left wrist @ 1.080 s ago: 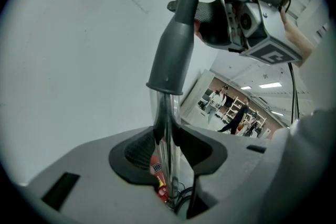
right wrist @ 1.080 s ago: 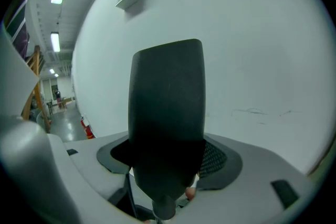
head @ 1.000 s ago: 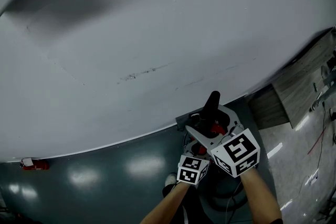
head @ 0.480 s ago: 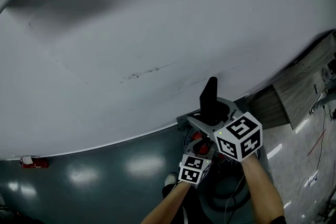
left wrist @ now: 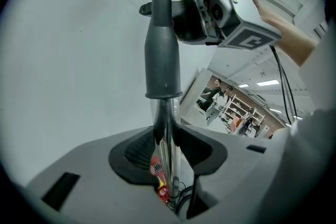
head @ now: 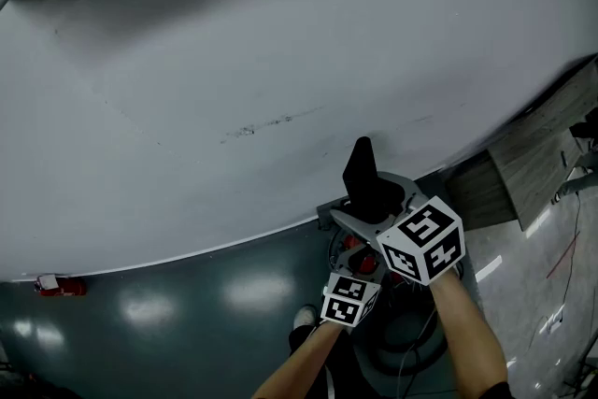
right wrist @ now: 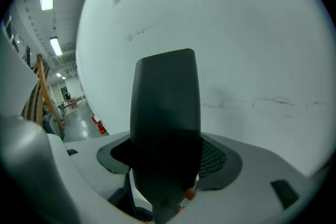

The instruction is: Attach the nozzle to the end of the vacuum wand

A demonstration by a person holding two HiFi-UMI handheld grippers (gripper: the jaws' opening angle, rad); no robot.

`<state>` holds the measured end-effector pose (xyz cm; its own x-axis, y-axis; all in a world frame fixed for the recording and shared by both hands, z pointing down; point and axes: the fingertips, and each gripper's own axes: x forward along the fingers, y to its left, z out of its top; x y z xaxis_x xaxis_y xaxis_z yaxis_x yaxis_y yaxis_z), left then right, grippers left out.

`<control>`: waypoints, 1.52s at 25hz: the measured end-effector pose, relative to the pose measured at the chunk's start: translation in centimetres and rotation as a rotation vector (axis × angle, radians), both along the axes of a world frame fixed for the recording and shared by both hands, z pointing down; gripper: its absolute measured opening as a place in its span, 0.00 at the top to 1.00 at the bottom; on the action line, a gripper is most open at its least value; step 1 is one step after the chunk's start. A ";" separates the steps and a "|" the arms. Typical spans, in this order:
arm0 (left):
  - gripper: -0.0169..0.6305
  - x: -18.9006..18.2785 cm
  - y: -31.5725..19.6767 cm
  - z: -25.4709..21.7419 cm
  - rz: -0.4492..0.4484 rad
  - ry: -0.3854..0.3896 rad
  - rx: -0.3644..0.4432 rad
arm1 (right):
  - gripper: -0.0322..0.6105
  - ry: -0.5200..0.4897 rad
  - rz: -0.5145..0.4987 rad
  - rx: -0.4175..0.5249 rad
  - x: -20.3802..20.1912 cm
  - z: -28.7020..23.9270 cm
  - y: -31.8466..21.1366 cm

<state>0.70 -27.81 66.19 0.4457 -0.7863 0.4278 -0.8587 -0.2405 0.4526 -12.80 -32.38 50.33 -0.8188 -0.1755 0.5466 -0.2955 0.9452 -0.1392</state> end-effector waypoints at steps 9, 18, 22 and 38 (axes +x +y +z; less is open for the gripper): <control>0.75 -0.5 0.0 0.5 0.001 0.007 -0.018 | 0.42 0.009 -0.056 0.092 -0.9 0.4 1.6; 0.75 -0.6 -0.1 0.6 0.021 0.001 -0.020 | 0.42 0.033 -0.075 0.057 -1.2 1.0 1.3; 0.74 -0.5 -0.1 0.7 0.042 -0.004 -0.017 | 0.42 0.026 -0.059 0.034 -1.1 1.4 1.1; 0.74 -0.8 0.0 1.1 0.002 0.049 -0.013 | 0.42 -0.062 -0.028 0.021 -0.5 -0.3 0.7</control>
<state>-0.06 -27.86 67.30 0.4676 -0.7802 0.4155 -0.8352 -0.2361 0.4967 -13.26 -31.67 49.98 -0.8559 -0.1631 0.4907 -0.2604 0.9558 -0.1365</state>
